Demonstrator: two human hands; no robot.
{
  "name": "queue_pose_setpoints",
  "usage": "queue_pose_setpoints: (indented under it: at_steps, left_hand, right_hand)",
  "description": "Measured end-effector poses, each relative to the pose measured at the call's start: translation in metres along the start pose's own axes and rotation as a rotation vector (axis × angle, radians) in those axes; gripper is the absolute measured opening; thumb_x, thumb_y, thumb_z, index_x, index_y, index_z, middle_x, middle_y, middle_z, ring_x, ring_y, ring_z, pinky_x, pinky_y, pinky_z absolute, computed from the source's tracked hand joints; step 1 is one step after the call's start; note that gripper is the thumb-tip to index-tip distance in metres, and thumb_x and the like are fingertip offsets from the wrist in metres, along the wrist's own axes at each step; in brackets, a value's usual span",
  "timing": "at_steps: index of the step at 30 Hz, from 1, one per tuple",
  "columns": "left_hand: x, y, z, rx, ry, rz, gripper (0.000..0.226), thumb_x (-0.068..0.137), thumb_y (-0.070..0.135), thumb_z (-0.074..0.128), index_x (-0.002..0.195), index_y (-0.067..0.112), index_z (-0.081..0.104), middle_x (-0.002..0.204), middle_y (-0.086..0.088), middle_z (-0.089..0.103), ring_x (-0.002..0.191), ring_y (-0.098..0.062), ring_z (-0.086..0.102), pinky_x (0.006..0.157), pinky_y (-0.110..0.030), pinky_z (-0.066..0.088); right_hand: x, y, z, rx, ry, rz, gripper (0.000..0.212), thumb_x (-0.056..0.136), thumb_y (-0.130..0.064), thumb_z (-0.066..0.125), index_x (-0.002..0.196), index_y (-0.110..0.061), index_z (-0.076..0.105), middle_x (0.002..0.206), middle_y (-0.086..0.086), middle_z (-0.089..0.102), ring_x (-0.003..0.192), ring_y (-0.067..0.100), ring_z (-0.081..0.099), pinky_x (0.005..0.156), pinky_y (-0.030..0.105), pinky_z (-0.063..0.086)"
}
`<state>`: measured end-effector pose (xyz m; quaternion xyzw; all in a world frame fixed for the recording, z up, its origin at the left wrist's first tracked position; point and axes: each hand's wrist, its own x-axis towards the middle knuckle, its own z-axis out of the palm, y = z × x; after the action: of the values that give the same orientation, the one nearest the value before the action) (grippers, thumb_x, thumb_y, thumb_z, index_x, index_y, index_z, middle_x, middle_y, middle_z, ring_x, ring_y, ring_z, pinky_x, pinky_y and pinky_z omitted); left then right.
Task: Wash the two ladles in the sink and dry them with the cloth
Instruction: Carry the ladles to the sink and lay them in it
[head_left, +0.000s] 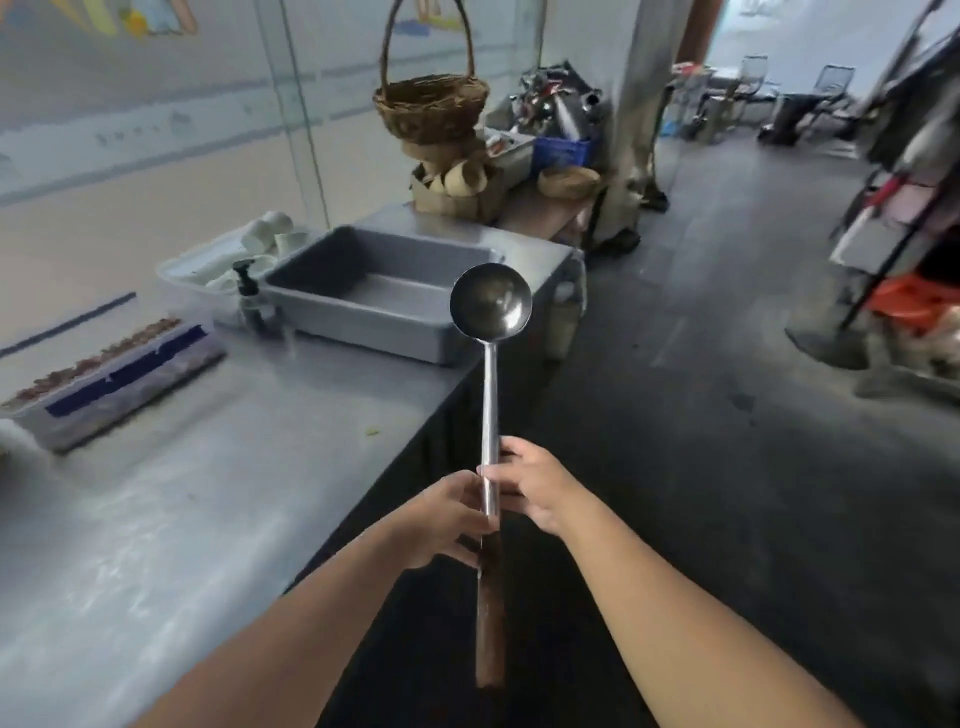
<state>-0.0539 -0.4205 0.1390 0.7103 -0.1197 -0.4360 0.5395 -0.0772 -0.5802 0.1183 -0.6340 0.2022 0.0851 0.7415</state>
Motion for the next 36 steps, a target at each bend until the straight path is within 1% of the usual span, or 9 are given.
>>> queue_pose_setpoints:
  at_steps: [6,11,15,19,21,25,27,31,36]
  left_hand:
    - [0.077,0.064,0.195,0.221,-0.332,0.048,0.035,0.085,-0.005,0.059,0.117,0.010,0.055,0.107,-0.010,0.063,0.093,-0.028,0.069,0.082,-0.055,0.058]
    - [0.110,0.094,0.368,0.411,-0.603,0.103,0.032,0.088,-0.004,0.057,0.119,0.002,0.052,0.097,-0.011,0.059,0.082,-0.024,0.064,0.078,-0.052,0.058]
    - [0.112,0.102,0.497,0.533,-0.897,0.125,0.028,0.086,0.000,0.055,0.110,0.013,0.060,0.098,-0.012,0.058,0.085,-0.029,0.058,0.067,-0.039,0.059]
    - [0.105,0.100,0.600,0.659,-1.068,0.121,0.033,0.091,-0.001,0.055,0.115,0.020,0.062,0.105,-0.013,0.065,0.089,-0.026,0.064,0.070,-0.041,0.061]
    - [0.101,0.096,0.649,0.733,-1.136,0.108,0.032,0.090,-0.002,0.055,0.119,0.011,0.059,0.099,-0.010,0.064,0.083,-0.023,0.064,0.075,-0.045,0.059]
    - [0.100,0.088,0.742,0.817,-1.299,0.085,0.034,0.090,-0.003,0.056,0.120,0.011,0.058,0.094,-0.006,0.065,0.073,-0.018,0.067,0.076,-0.042,0.060]
    - [0.104,0.088,0.789,0.846,-1.367,0.104,0.033,0.090,-0.003,0.055,0.118,0.013,0.060,0.094,-0.006,0.067,0.075,-0.018,0.067,0.072,-0.038,0.060]
    - [0.123,0.095,0.867,0.873,-1.490,0.116,0.030,0.090,-0.004,0.055,0.112,0.014,0.062,0.093,-0.006,0.065,0.073,-0.016,0.065,0.062,-0.033,0.059]
    - [0.137,0.095,0.958,0.917,-1.670,0.041,0.029,0.090,-0.001,0.057,0.115,0.014,0.061,0.100,-0.006,0.068,0.075,-0.015,0.066,0.060,-0.033,0.059]
  right_hand:
    - [-0.101,0.010,-0.203,0.123,0.378,-0.077,0.015,0.086,-0.002,0.064,0.100,-0.009,0.064,0.090,0.010,0.062,0.087,0.024,0.062,0.084,0.044,0.054]
    - [-0.208,0.043,-0.344,0.229,0.703,-0.144,0.013,0.085,0.006,0.062,0.093,-0.005,0.059,0.087,0.015,0.060,0.075,0.022,0.060,0.069,0.032,0.050]
    - [-0.309,0.078,-0.422,0.363,0.965,-0.152,0.011,0.085,0.007,0.062,0.091,-0.002,0.059,0.082,0.015,0.062,0.070,0.022,0.060,0.067,0.035,0.051]
    - [-0.385,0.113,-0.469,0.490,1.189,-0.160,0.020,0.088,0.008,0.059,0.082,-0.011,0.058,0.077,0.008,0.063,0.067,0.018,0.061,0.065,0.031,0.052]
    - [-0.420,0.129,-0.488,0.540,1.292,-0.152,0.020,0.088,0.008,0.060,0.085,-0.012,0.059,0.079,0.008,0.064,0.070,0.018,0.060,0.068,0.031,0.052]
    - [-0.483,0.160,-0.530,0.584,1.464,-0.123,0.016,0.086,0.003,0.065,0.094,-0.011,0.064,0.093,0.015,0.067,0.081,0.025,0.063,0.082,0.044,0.053]
    - [-0.509,0.170,-0.558,0.623,1.532,-0.123,0.016,0.087,0.002,0.065,0.099,-0.008,0.063,0.090,0.012,0.069,0.076,0.023,0.064,0.074,0.043,0.054]
    - [-0.540,0.178,-0.607,0.687,1.652,-0.117,0.023,0.089,-0.001,0.064,0.112,-0.005,0.060,0.088,0.008,0.069,0.070,0.016,0.064,0.052,0.026,0.052]
    - [-0.577,0.192,-0.658,0.846,1.835,-0.082,0.041,0.088,-0.005,0.067,0.126,-0.001,0.055,0.095,0.013,0.070,0.071,0.020,0.067,0.056,0.029,0.053]
